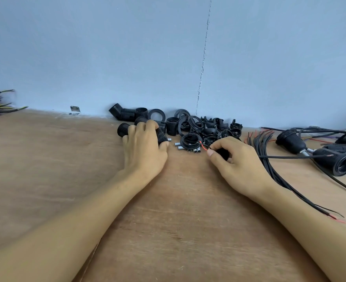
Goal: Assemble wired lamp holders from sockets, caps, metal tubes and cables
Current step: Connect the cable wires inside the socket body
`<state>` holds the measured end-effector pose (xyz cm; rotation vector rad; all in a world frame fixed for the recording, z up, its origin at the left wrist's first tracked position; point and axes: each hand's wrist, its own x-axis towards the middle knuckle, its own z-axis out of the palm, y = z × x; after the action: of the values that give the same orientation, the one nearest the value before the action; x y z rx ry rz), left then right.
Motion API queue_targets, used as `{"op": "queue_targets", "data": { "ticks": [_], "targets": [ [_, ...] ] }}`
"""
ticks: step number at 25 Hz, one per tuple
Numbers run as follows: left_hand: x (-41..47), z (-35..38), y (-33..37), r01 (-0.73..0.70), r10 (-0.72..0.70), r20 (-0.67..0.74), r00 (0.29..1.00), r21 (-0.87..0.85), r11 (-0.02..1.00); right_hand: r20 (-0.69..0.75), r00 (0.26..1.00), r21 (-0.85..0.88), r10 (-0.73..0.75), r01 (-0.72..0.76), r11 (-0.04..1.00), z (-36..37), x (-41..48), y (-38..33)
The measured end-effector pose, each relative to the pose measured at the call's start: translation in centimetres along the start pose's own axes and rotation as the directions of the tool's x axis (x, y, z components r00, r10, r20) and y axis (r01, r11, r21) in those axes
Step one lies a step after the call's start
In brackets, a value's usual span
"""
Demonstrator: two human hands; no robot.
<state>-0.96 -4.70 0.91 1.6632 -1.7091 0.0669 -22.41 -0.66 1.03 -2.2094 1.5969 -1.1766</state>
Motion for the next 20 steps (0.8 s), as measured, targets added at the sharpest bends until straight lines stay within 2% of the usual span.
{"op": "queue_targets", "data": {
  "ticks": [5, 9, 10, 12, 13, 14, 16, 17, 18, 20],
  "targets": [
    [-1.3, -0.4, 1.2, 0.006, -0.007, -0.002, 1.0, -0.327, 0.945, 0.03, 0.998, 0.004, -0.06, 0.06, 0.998, -0.3, -0.2, -0.2],
    [-2.9, -0.9, 2.3, -0.024, 0.059, 0.059, 0.997, -0.469, 0.883, 0.056, 0.996, -0.017, -0.065, 0.066, 0.998, -0.3, -0.3, -0.3],
    [-3.2, -1.0, 2.4, -0.01, 0.068, 0.095, 0.993, -0.511, 0.859, 0.029, 0.998, 0.006, -0.054, 0.054, 0.999, -0.4, -0.4, -0.3],
    [-3.6, -1.4, 2.7, 0.121, 0.003, 0.195, 0.981, -0.62, 0.776, -0.031, 0.999, 0.082, -0.02, 0.022, 0.996, -0.5, -0.4, -0.5],
    [-3.6, -1.6, 2.9, 0.227, -0.049, 0.264, 0.963, -0.704, 0.673, -0.053, 0.999, 0.113, -0.004, 0.01, 0.994, -0.6, -0.4, -0.6],
    [-3.5, -1.9, 3.1, 0.343, -0.076, 0.354, 0.932, -0.796, 0.499, -0.073, 0.997, 0.14, 0.007, 0.004, 0.99, -0.6, -0.5, -0.6],
    [-3.2, -2.3, 3.1, 0.533, -0.009, 0.533, 0.846, -0.846, 0.014, -0.113, 0.993, 0.193, 0.016, 0.006, 0.981, -0.8, -0.5, -0.7],
    [-2.9, -2.5, 2.9, 0.587, 0.045, 0.589, 0.807, -0.792, -0.168, -0.128, 0.992, 0.208, 0.011, 0.016, 0.978, -0.9, -0.6, -0.7],
    [-2.8, -2.8, 2.7, 0.621, 0.097, 0.621, 0.777, -0.735, -0.272, -0.133, 0.991, 0.212, 0.002, 0.026, 0.977, -0.9, -0.6, -0.9],
    [-2.9, -3.1, 2.4, 0.654, 0.166, 0.641, 0.749, -0.677, -0.339, -0.124, 0.992, 0.222, -0.009, 0.036, 0.974, -0.9, -0.7, -1.1]
  ]
}}
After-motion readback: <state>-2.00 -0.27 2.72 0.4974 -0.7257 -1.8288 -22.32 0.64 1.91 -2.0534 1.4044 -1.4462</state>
